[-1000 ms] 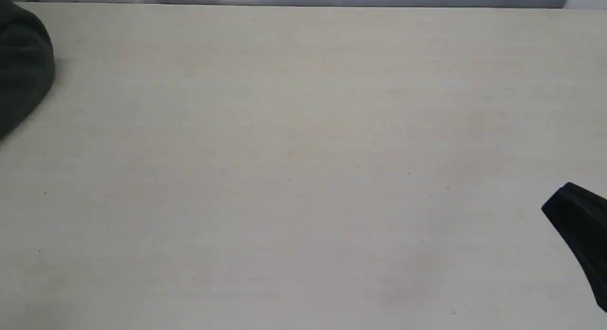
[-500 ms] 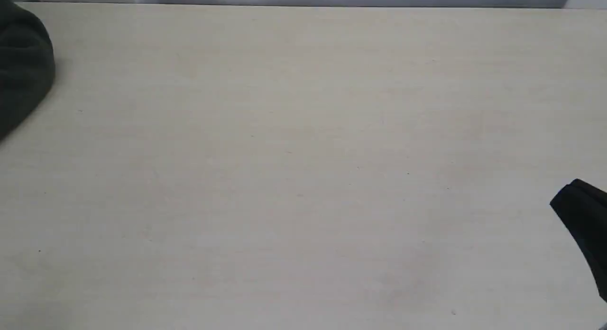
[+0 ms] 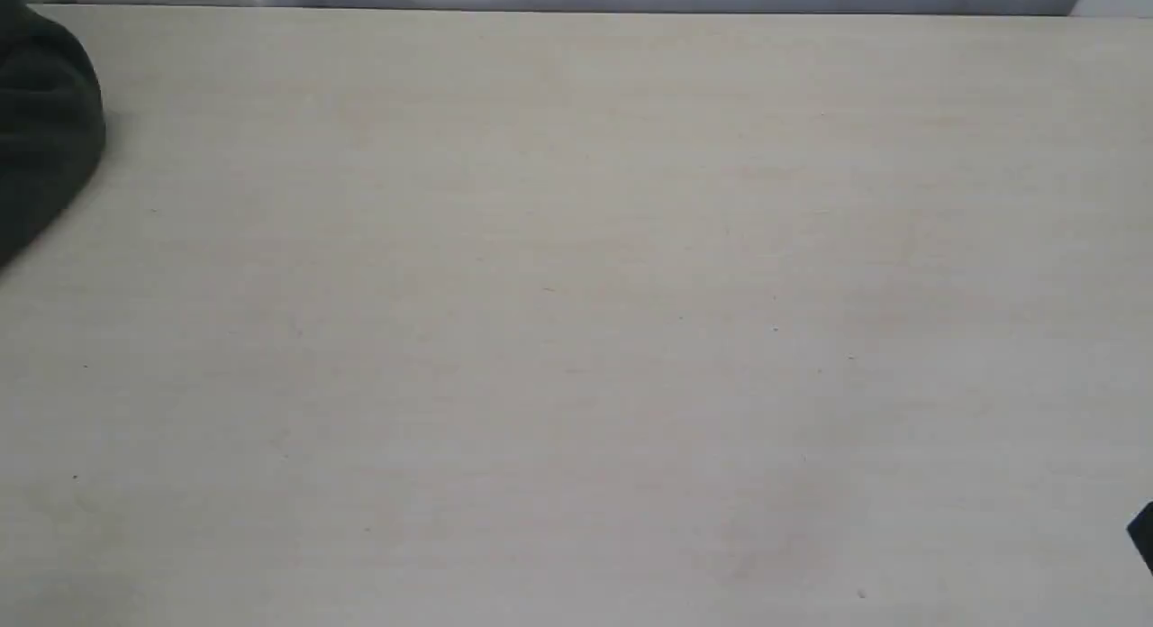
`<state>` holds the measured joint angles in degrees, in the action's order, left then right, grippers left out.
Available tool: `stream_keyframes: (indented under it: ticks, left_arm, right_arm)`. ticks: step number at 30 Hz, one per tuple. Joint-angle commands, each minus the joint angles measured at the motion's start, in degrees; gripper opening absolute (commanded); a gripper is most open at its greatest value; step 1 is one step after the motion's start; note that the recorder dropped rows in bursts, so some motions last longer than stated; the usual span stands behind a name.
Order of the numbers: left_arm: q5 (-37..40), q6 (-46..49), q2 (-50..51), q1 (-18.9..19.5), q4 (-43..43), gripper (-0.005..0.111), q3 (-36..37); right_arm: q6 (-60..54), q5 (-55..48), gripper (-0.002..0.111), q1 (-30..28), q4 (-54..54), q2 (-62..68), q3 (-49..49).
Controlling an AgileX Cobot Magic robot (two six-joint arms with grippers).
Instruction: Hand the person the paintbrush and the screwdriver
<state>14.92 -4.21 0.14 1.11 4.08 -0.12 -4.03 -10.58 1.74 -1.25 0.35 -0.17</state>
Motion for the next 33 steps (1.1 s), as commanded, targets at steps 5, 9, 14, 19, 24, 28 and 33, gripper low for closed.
stream_keyframes:
  ticks: [5, 9, 14, 19, 24, 28, 33]
  left_arm:
    - [-0.6, -0.1, -0.1, -0.5, -0.2, 0.0, 0.1]
    - [-0.6, -0.1, -0.1, -0.5, -0.2, 0.0, 0.1]
    - [-0.6, -0.1, -0.1, -0.5, -0.2, 0.0, 0.1]
    - [-0.6, -0.1, -0.1, -0.5, -0.2, 0.0, 0.1]
    - [-0.6, -0.1, -0.1, -0.5, -0.2, 0.0, 0.1]
    - [-0.6, -0.1, -0.1, -0.5, -0.2, 0.0, 0.1]
    - [-0.7, -0.1, -0.1, -0.5, 0.0, 0.0, 0.1]
  right_arm:
    - [-0.7, -0.8, 0.004, -8.5, 0.6, -0.3, 0.2]
    - [-0.6, -3.4, 0.004, -11.4, 0.5, -0.3, 0.2]
    - [0.5, -4.3, 0.004, -11.6, 0.4, -0.3, 0.2]
    - [0.6, -4.8, 0.004, -11.6, 0.2, -0.3, 0.2]
    - [3.2, -4.8, 0.004, -11.6, 0.2, -0.3, 0.2]
    - [4.0, -4.9, 0.004, -11.6, 0.2, -0.3, 0.2]
    - [4.0, -4.9, 0.004, -11.6, 0.2, -0.3, 0.2]
